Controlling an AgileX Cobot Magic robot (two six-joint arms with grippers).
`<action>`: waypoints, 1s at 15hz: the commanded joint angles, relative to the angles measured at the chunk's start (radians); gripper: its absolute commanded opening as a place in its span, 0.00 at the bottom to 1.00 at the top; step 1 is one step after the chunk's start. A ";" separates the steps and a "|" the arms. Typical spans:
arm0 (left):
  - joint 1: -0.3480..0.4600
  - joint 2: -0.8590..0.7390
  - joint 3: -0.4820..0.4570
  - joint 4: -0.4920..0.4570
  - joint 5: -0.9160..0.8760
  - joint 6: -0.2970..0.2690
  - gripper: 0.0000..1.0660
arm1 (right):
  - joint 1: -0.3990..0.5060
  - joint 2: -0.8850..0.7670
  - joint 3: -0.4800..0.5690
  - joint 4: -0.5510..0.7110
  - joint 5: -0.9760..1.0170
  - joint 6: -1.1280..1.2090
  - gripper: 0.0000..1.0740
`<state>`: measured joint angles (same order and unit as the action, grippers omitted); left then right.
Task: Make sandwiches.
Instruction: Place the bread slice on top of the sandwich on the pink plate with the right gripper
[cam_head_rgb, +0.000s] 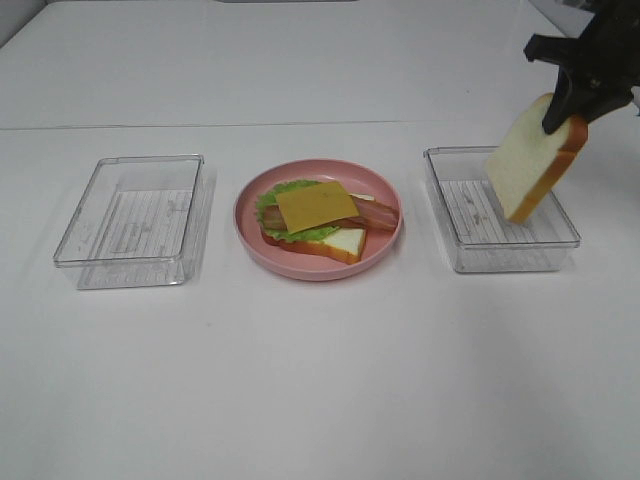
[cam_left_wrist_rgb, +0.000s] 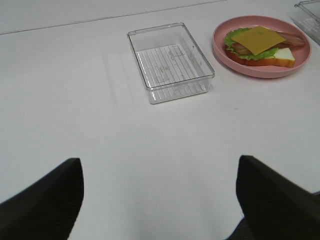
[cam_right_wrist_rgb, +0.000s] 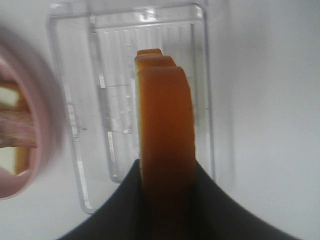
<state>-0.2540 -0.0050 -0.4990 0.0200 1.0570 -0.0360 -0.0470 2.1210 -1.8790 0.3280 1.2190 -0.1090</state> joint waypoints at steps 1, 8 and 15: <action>-0.002 -0.020 0.001 0.004 -0.012 -0.004 0.74 | -0.002 -0.059 0.001 0.178 0.039 -0.090 0.00; -0.002 -0.020 0.001 0.004 -0.012 -0.004 0.74 | 0.186 -0.065 0.169 0.496 -0.126 -0.184 0.00; -0.002 -0.020 0.001 0.004 -0.012 -0.004 0.74 | 0.311 0.064 0.224 0.754 -0.278 -0.214 0.00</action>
<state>-0.2540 -0.0050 -0.4990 0.0200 1.0570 -0.0360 0.2600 2.1820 -1.6600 1.0510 0.9530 -0.3010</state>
